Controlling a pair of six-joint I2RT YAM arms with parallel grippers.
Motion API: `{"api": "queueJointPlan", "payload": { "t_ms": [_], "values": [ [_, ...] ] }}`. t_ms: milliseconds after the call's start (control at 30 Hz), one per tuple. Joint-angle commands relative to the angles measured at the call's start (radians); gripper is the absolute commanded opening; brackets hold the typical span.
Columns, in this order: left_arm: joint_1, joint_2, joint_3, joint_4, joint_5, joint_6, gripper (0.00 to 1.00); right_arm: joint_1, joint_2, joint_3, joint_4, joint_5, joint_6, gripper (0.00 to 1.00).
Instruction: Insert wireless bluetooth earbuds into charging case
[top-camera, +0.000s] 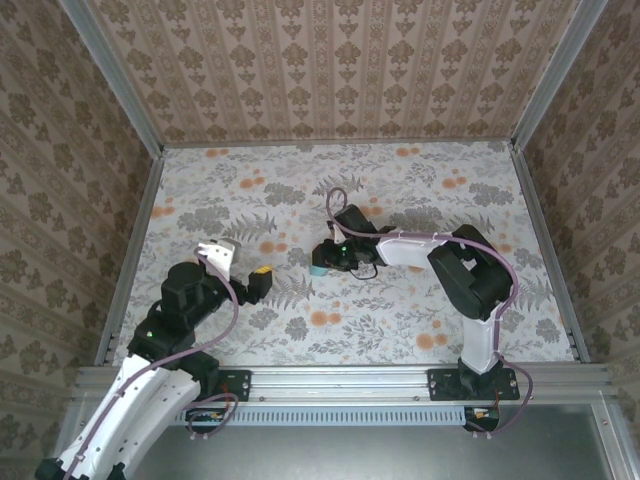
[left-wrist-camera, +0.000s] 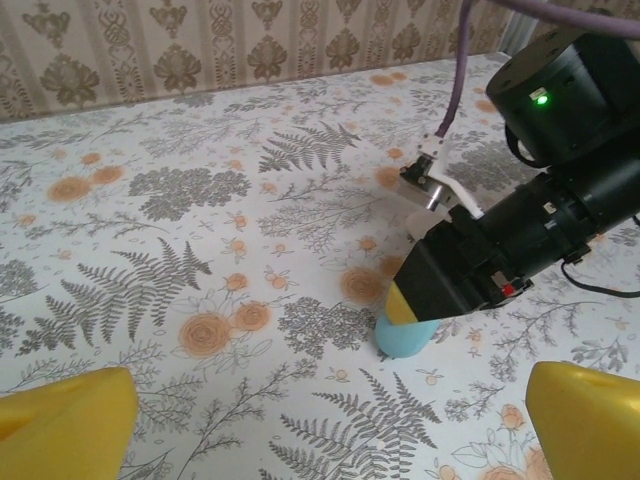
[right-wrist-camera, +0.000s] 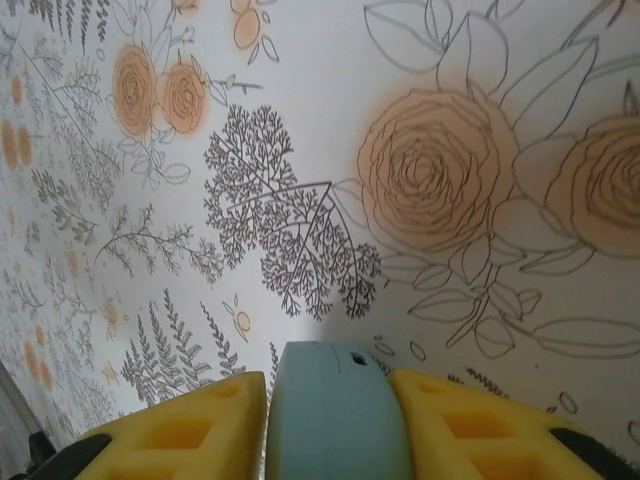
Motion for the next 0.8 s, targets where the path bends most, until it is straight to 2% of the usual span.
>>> {"api": "queueJointPlan", "payload": {
  "t_ms": [0,133,267,400,533,667,767],
  "values": [
    [0.028,-0.012,-0.02,-0.006,-0.012,-0.019,1.0,-0.019,0.016,0.025,-0.008,-0.024,-0.025,0.44],
    [0.086,-0.012,-0.025,-0.02,-0.024,-0.004,1.0,-0.026,-0.042,0.021,-0.08,0.021,-0.077,0.65],
    [0.147,-0.005,-0.047,-0.008,-0.134,0.028,1.0,-0.026,-0.187,0.031,-0.21,0.153,-0.191,0.99],
    [0.226,0.037,-0.105,0.096,-0.322,0.035,1.0,-0.028,-0.391,-0.009,-0.321,0.431,-0.332,1.0],
    [0.316,0.132,-0.194,0.313,-0.333,0.12,1.0,-0.074,-0.666,-0.213,-0.22,0.722,-0.564,1.0],
    [0.391,0.285,-0.24,0.475,-0.322,0.171,1.0,-0.194,-0.916,-0.524,0.087,0.791,-0.768,1.0],
    [0.452,0.411,-0.291,0.683,-0.224,0.155,1.0,-0.332,-1.001,-0.662,0.214,0.779,-0.757,1.0]
  ]
}}
